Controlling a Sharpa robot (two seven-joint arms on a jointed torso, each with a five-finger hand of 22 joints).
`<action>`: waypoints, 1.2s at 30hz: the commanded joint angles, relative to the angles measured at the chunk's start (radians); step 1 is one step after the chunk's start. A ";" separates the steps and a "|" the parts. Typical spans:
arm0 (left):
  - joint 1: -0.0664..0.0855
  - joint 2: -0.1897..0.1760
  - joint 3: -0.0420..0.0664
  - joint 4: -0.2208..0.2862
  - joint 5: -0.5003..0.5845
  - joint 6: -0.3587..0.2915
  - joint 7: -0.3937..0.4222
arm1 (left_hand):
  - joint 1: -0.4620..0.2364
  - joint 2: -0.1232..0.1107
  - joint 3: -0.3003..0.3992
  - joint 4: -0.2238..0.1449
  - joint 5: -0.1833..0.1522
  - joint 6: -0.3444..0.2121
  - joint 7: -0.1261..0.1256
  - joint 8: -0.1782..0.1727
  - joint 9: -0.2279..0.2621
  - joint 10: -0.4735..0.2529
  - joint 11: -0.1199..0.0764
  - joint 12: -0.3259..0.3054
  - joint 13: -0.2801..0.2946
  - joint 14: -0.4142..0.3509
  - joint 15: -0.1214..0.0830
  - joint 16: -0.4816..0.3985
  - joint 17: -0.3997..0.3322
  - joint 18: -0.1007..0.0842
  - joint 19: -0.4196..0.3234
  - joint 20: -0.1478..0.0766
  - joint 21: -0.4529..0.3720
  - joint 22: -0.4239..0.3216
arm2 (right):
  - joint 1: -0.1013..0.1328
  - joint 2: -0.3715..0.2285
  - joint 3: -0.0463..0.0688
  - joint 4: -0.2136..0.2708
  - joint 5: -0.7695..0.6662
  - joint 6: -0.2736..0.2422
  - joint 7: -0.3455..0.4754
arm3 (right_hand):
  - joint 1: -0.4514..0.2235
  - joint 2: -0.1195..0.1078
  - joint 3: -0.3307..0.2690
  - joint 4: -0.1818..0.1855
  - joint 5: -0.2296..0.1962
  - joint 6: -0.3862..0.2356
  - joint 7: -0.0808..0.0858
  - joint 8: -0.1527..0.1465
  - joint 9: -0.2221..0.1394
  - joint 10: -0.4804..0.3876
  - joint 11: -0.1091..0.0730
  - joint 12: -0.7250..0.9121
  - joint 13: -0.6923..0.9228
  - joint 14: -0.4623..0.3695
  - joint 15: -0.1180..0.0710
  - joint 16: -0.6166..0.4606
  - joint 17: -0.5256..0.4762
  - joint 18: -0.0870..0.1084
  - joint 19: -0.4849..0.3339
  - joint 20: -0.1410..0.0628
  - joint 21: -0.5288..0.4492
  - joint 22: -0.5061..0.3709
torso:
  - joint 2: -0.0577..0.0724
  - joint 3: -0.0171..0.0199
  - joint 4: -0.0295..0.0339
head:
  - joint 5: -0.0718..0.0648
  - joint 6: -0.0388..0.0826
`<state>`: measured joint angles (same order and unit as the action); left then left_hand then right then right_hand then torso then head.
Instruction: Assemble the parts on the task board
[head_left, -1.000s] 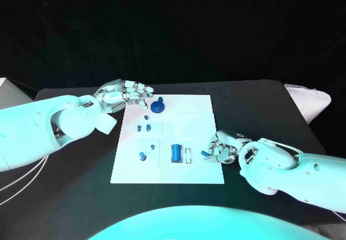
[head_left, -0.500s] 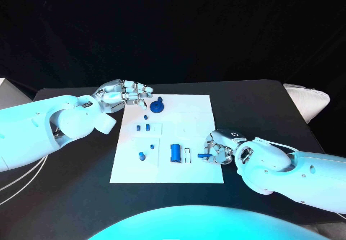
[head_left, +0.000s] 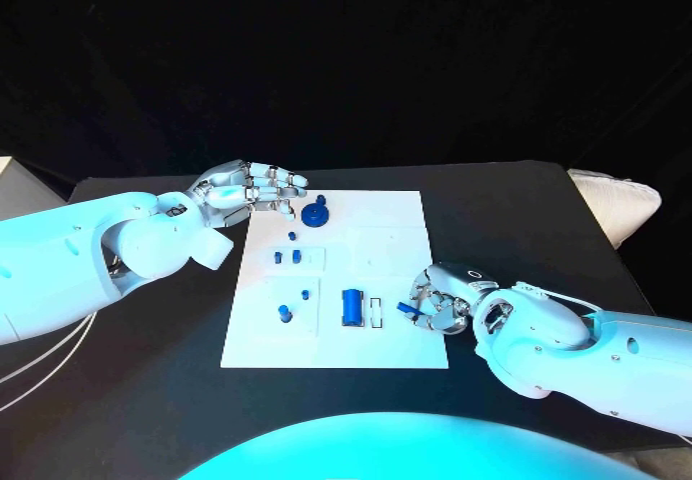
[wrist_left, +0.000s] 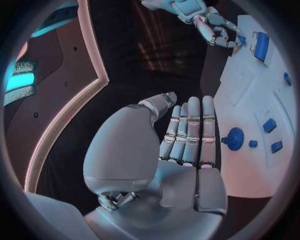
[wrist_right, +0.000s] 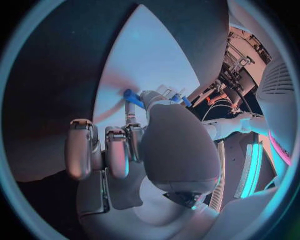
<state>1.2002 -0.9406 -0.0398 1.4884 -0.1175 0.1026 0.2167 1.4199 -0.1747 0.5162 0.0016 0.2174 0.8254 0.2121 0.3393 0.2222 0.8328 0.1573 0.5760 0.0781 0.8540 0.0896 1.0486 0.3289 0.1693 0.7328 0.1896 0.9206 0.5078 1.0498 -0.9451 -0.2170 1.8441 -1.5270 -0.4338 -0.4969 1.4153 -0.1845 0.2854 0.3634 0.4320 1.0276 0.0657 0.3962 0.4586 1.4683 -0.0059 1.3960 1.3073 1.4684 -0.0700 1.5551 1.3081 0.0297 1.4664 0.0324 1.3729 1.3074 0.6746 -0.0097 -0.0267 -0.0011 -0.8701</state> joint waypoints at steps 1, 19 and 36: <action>-0.001 0.001 0.000 0.003 0.000 0.017 0.005 | -0.006 0.007 0.002 0.007 0.006 -0.006 0.000 0.002 -0.001 -0.007 -0.001 0.003 -0.001 -0.009 0.001 -0.002 -0.001 0.013 0.007 -0.003 -0.005 -0.001 | -0.001 -0.002 -0.004 0.007 0.064 -0.028 0.013 | -0.014 -0.003 0.099 -0.091 0.003 0.002 -0.002 0.005 0.005 0.029 -0.007 0.004 0.169 0.098 -0.007 0.004 0.244 0.002 0.073 -0.005 0.005 0.221 | 0.000 0.0003 0.0006 | 0.000 0.001; -0.001 0.004 0.000 0.004 0.000 0.017 0.004 | -0.008 0.008 0.002 0.009 0.007 -0.007 0.000 0.003 -0.001 -0.007 -0.001 0.003 -0.001 -0.009 0.001 -0.002 -0.001 0.013 0.007 -0.003 -0.007 -0.002 | 0.020 0.043 -0.002 0.004 0.336 -0.048 0.015 | -0.138 -0.018 0.125 -0.076 -0.118 0.008 -0.005 0.018 0.025 0.035 -0.008 0.013 0.175 0.098 -0.007 0.005 0.245 0.002 0.074 -0.005 0.009 0.221 | 0.000 -0.0008 0.0011 | -0.004 -0.001; -0.001 0.004 0.000 0.005 -0.001 0.023 -0.002 | -0.008 0.009 0.003 0.010 0.007 -0.007 0.000 0.003 -0.002 -0.008 -0.001 0.004 -0.001 -0.009 0.001 -0.002 -0.001 0.013 0.007 -0.003 -0.008 -0.003 | 0.026 0.090 -0.002 -0.021 0.474 -0.002 -0.003 | -0.216 -0.001 0.121 -0.077 -0.125 0.022 -0.011 0.031 0.027 0.043 -0.013 0.030 0.185 0.100 -0.011 0.009 0.252 0.000 0.075 -0.007 0.019 0.223 | 0.001 0.0006 0.0004 | 0.000 -0.003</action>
<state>1.2001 -0.9383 -0.0406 1.4903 -0.1176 0.1070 0.2120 1.4146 -0.1694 0.5203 0.0056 0.2212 0.8254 0.2121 0.3392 0.2213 0.8328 0.1572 0.5759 0.0783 0.8503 0.0933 1.0486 0.3289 0.1693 0.7327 0.1895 0.9160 0.5060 1.0773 -0.8578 -0.2179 1.8217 -1.0936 -0.4560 -0.4971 1.2073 -0.1872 0.4098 0.2844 0.3043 1.0446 0.0560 0.4224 0.4860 1.4682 -0.0132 1.4201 1.3079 1.4646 -0.0736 1.5596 1.3078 0.0297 1.4663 0.0324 1.3880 1.3078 0.6754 -0.0094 -0.0261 -0.0025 -0.8724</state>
